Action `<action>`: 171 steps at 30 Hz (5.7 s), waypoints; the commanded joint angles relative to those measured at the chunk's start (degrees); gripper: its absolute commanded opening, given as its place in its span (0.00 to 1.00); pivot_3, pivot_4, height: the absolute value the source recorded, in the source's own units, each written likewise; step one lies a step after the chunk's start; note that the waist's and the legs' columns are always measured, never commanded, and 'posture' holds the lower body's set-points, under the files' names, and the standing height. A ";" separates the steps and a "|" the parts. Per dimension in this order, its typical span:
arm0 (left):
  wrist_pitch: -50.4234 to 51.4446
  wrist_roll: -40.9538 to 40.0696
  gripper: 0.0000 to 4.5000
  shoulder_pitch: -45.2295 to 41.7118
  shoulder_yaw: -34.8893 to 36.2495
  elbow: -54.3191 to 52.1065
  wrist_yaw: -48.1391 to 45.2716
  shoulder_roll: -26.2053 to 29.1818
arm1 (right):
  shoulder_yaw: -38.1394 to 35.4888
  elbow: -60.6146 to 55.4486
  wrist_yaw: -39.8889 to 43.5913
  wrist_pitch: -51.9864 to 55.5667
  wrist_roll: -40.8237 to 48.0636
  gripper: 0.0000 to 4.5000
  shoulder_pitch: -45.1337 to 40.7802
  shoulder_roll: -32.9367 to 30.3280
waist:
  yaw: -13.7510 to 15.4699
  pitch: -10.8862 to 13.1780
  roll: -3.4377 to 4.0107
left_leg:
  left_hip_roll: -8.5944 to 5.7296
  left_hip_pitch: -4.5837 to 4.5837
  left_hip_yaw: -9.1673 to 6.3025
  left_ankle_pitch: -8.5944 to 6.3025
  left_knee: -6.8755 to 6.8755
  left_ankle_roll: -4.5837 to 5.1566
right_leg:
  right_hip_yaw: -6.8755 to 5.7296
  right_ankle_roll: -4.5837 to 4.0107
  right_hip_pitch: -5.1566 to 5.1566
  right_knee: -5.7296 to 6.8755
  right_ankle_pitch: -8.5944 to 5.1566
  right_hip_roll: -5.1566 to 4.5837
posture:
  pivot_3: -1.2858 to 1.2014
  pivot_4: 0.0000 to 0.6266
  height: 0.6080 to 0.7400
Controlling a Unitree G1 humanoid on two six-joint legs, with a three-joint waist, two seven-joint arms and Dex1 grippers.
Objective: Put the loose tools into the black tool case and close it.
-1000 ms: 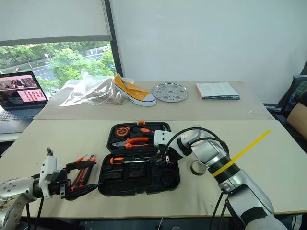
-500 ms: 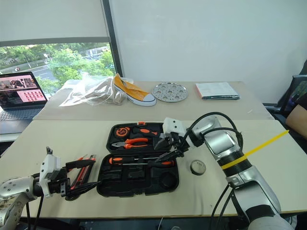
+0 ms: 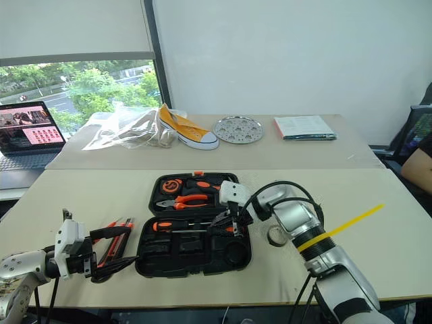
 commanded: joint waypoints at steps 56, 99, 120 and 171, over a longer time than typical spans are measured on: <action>26.49 6.78 0.49 -9.92 -1.57 12.71 14.58 9.29 | -26.47 -28.02 -5.16 -16.28 27.53 1.00 32.22 -7.18 | 1.64 -0.06 -0.23 | -0.04 0.21 -0.13 0.24 -0.24 -0.12 | 0.09 -0.21 0.08 0.01 0.12 0.01 | 0.52 0.24 1.00; 22.28 24.74 0.10 -34.89 -36.21 -4.16 -3.25 2.86 | -30.34 -34.82 -10.19 -14.55 28.89 1.00 41.28 -13.00 | 2.90 -0.04 -0.41 | -0.20 0.04 -0.63 0.23 0.18 0.06 | 0.20 -0.04 0.25 0.01 0.15 0.15 | 0.52 0.24 1.00; 22.34 11.24 0.74 -36.35 -23.16 -5.91 -3.48 -1.40 | -29.39 -32.02 -9.06 -15.38 28.11 1.00 40.31 -12.55 | 2.89 -0.02 -0.45 | -0.18 -0.03 -0.76 0.21 0.29 0.10 | 0.14 -0.03 0.25 0.03 0.15 0.12 | 0.52 0.24 1.00; 16.51 10.45 0.01 -24.21 -19.89 -4.51 -0.04 -2.32 | -28.94 -31.75 -9.18 -15.45 28.07 1.00 40.46 -11.19 | 2.68 -0.04 -0.42 | -0.13 0.04 -0.81 0.30 0.34 0.19 | 0.16 0.00 0.37 0.05 0.18 0.07 | 0.52 0.24 1.00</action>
